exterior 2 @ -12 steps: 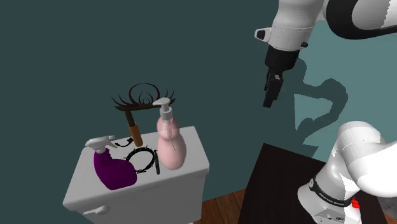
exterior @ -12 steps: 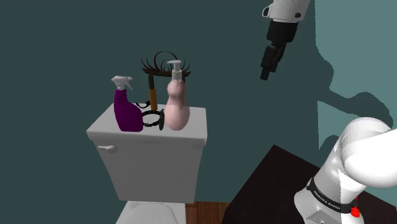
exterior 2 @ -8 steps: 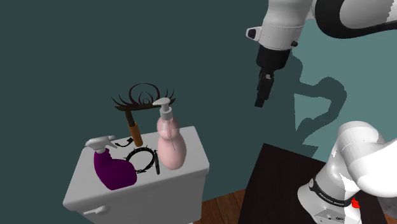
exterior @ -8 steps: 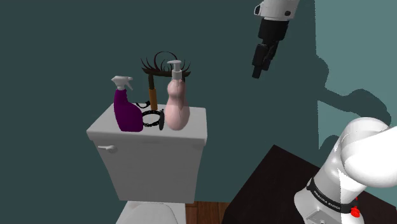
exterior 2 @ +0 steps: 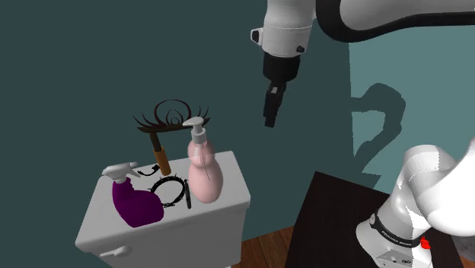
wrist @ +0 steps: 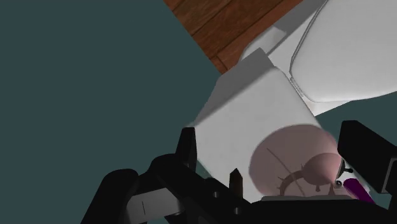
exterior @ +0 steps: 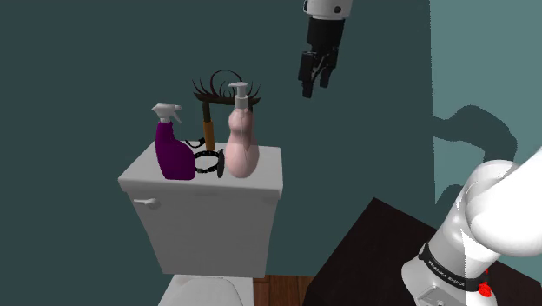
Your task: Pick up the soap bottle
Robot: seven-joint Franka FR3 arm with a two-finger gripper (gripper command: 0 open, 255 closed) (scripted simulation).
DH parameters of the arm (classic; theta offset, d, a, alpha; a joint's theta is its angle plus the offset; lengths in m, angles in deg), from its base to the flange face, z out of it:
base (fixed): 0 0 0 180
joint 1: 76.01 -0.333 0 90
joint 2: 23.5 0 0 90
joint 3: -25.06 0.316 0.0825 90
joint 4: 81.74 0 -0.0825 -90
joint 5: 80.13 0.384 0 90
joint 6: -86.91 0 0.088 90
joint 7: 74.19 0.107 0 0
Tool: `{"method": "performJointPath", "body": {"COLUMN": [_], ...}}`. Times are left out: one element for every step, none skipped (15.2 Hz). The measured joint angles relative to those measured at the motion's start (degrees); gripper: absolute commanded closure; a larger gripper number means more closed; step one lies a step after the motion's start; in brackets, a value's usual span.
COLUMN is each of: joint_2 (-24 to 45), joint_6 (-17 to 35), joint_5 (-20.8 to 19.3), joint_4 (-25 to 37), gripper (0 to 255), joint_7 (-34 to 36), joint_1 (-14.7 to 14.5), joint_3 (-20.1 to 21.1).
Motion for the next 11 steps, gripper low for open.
{"method": "performJointPath", "body": {"joint_2": [2.0, 4.2, 6.6, 9.1, 11.2, 13.5, 15.9, 18.6, 20.5, 23.2, 25.9], "joint_6": [0.2, 0.6, 0.8, 0.8, 0.3, -0.2, -0.6, -1.2, -1.6, -2.7, -3.2], "joint_5": [-0.3, -0.6, -1.0, -1.5, -1.9, -2.5, -3.1, -3.9, -4.5, -5.3, -6.2], "joint_4": [1.9, 3.6, 5.8, 8.3, 10.8, 13.6, 16.3, 19.5, 21.7, 25.4, 28.4], "gripper": [0, 0, 0, 0, 0, 0, 0, 0, 0, 0, 0], "joint_7": [0.6, 1.4, 2.3, 3.2, 4.0, 4.6, 5.4, 6.0, 6.5, 7.1, 8.1], "joint_1": [0.0, -0.2, -0.3, -0.5, -0.7, -0.8, -1.1, -1.3, -1.5, -1.9, -2.5], "joint_3": [0.5, 1.2, 1.9, 2.6, 3.2, 3.7, 4.3, 4.7, 5.1, 5.5, 6.1]}}
